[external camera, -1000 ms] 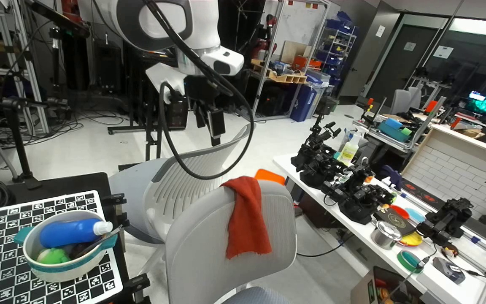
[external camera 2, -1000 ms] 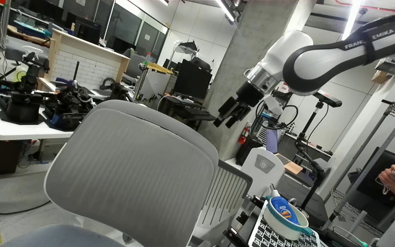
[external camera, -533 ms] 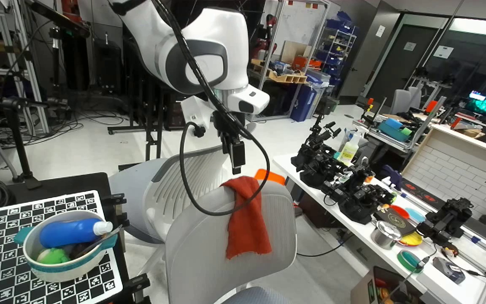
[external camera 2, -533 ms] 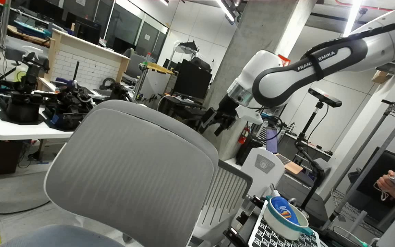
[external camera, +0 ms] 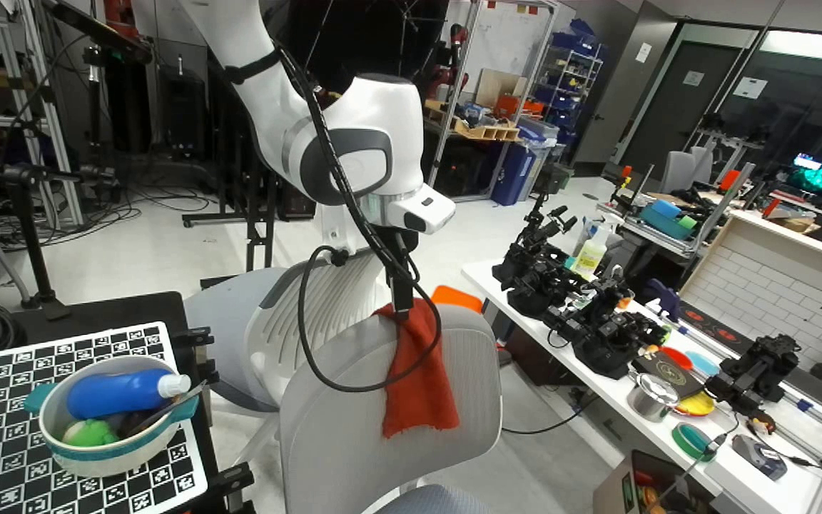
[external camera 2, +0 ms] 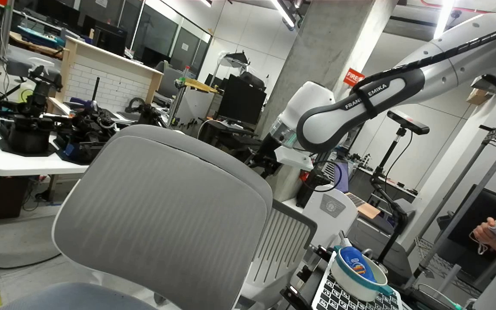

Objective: Move the towel to the backrest of the chair on the left then return it to the chair on the right.

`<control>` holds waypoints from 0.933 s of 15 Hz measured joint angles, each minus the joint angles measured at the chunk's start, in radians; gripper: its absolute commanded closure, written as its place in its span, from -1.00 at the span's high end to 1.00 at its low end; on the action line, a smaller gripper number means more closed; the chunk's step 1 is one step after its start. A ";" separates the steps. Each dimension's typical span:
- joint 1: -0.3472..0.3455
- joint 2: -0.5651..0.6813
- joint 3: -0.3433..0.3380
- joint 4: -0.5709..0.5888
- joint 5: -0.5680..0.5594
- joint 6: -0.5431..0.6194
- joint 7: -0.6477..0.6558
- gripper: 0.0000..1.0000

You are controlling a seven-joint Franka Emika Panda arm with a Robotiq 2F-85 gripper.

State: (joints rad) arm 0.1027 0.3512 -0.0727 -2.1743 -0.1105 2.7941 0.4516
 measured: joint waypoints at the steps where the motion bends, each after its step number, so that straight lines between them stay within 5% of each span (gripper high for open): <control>1: 0.015 0.013 -0.013 0.005 0.000 0.006 0.011 0.45; 9: 0.076 0.047 -0.086 0.023 0.000 0.014 0.044 -0.72; 14: 0.123 0.026 -0.119 0.022 -0.015 0.018 0.061 -1.00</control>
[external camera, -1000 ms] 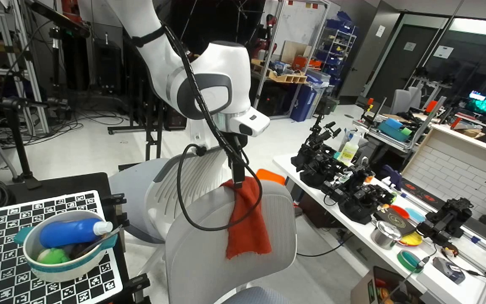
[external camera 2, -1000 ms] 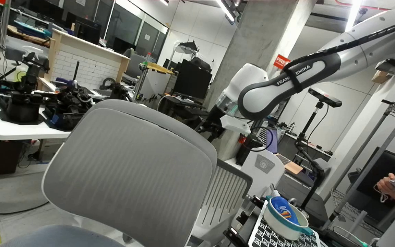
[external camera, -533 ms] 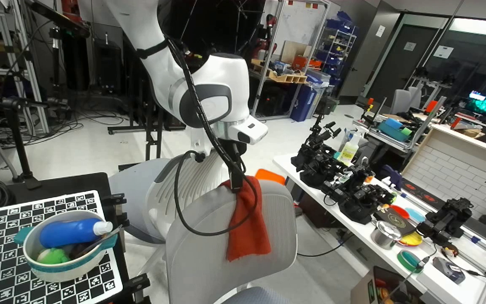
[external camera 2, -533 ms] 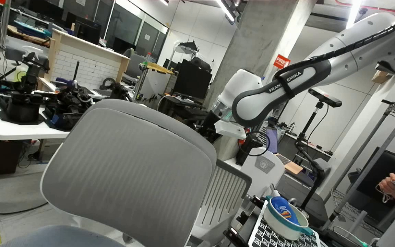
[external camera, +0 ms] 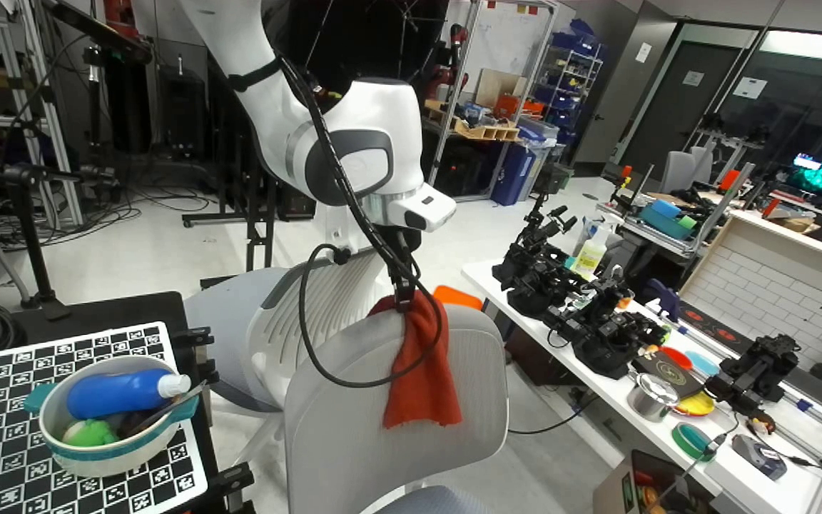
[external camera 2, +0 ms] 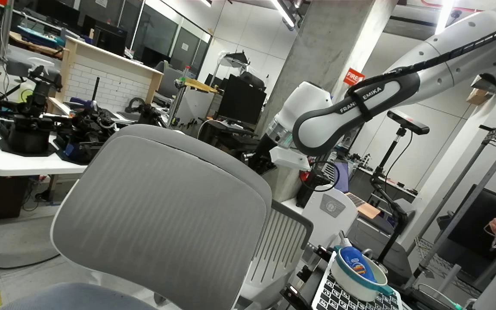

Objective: Move the towel to the backrest of the chair on the left then return it to the chair on the right.

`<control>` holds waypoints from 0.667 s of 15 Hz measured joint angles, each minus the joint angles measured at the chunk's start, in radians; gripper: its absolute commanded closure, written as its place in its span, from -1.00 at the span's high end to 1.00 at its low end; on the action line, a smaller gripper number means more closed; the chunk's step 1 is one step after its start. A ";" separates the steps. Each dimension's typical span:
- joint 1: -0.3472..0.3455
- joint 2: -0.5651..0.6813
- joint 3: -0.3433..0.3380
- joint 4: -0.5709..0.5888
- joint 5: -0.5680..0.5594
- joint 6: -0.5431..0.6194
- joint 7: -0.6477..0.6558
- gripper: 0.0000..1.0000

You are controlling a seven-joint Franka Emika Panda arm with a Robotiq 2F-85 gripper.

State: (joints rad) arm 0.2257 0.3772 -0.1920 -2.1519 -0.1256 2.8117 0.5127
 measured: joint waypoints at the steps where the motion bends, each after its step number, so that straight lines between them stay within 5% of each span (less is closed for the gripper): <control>1: 0.012 -0.013 -0.003 -0.003 -0.010 0.000 0.012 -0.97; 10: 0.108 -0.252 -0.007 -0.017 -0.175 -0.030 0.157 -0.94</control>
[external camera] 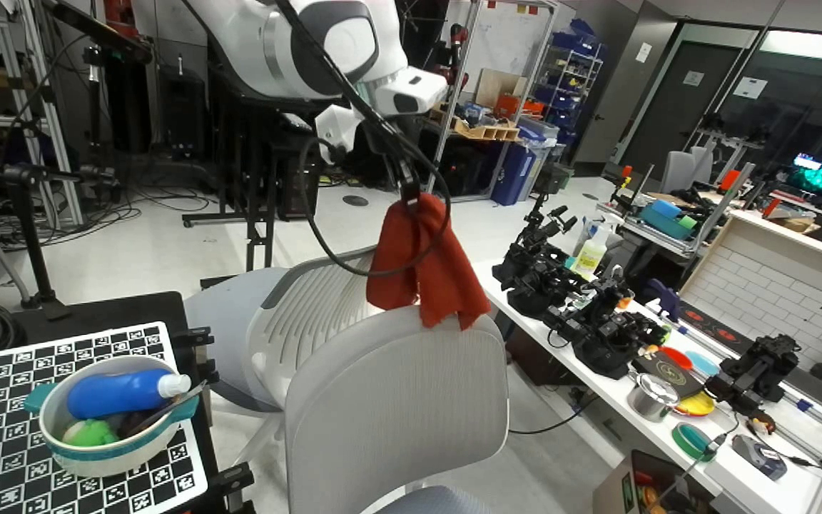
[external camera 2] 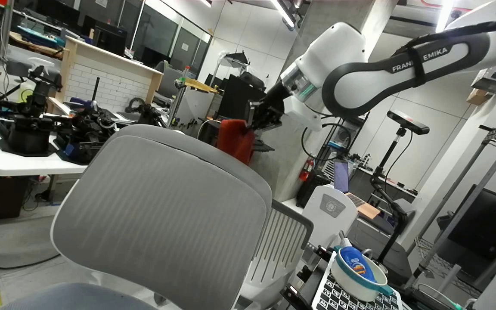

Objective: Move the towel to the backrest of the chair on the left then return it to the chair on the right.

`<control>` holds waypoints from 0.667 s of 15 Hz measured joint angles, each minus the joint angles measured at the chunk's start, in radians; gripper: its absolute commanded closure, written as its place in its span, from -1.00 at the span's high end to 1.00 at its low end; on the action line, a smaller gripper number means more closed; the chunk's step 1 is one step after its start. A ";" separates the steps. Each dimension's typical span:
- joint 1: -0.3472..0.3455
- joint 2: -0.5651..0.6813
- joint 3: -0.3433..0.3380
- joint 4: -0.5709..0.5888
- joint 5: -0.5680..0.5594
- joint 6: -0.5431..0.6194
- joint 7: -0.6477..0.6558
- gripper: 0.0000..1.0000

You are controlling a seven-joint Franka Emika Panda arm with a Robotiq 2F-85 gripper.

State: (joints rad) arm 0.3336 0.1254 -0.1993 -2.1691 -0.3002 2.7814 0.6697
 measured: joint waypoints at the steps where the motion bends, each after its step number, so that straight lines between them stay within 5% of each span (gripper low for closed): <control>1: 0.010 -0.027 0.000 0.001 -0.013 -0.012 0.011 -0.94; 6: 0.055 -0.140 0.024 0.025 -0.065 -0.072 0.072 -0.94; 10: -0.042 -0.202 0.181 0.085 -0.068 -0.137 0.095 -0.94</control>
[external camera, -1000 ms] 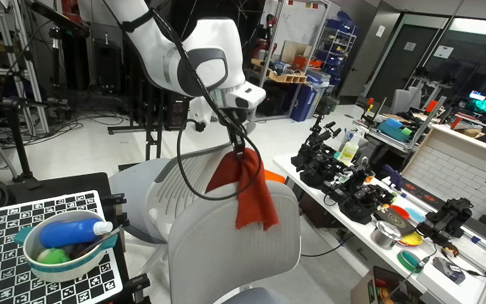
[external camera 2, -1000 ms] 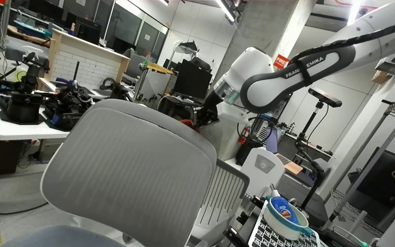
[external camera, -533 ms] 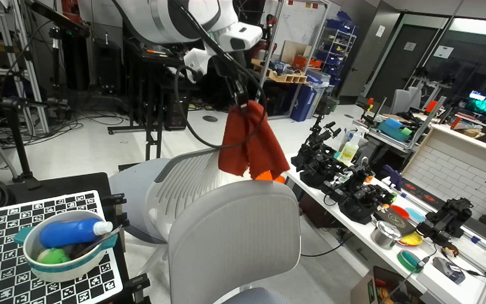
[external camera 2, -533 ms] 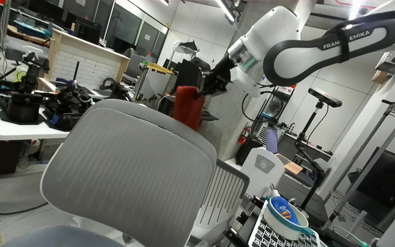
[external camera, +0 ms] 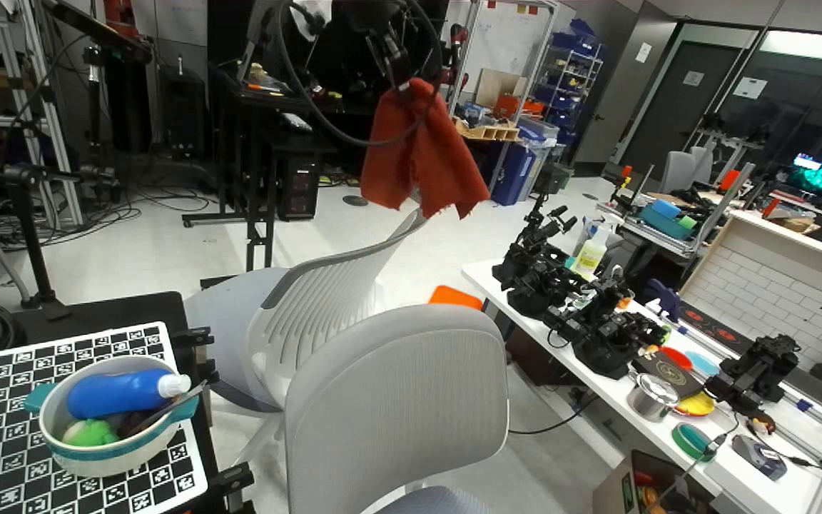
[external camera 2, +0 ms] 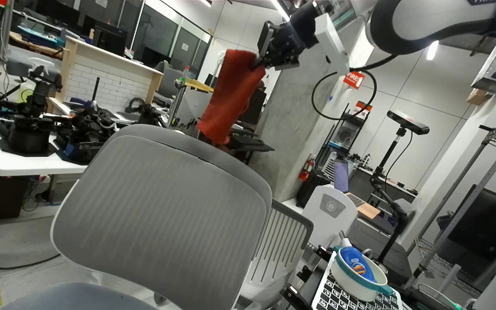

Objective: Move the towel to the backrest of the chair on the left then return it to the chair on the right.

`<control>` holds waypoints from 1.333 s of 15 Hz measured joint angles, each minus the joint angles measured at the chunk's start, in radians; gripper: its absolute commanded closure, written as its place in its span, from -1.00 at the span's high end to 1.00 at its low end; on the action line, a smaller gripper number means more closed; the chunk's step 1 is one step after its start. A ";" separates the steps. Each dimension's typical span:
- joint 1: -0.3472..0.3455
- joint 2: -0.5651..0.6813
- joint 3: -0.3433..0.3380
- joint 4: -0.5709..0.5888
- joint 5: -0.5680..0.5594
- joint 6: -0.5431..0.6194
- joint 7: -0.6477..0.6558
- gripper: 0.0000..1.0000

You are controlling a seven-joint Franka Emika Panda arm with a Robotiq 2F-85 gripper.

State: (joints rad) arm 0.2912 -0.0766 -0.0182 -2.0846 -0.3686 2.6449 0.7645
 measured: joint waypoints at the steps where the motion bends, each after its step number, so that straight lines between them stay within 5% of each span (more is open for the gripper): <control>1: -0.022 -0.006 0.030 0.012 0.000 -0.009 0.002 -0.94; 10: -0.143 0.038 0.106 0.000 0.000 -0.016 0.004 -0.94; 20: -0.145 0.161 0.106 -0.020 0.000 -0.014 0.005 -0.94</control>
State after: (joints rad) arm 0.1465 0.0841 0.0881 -2.1044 -0.3686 2.6312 0.7690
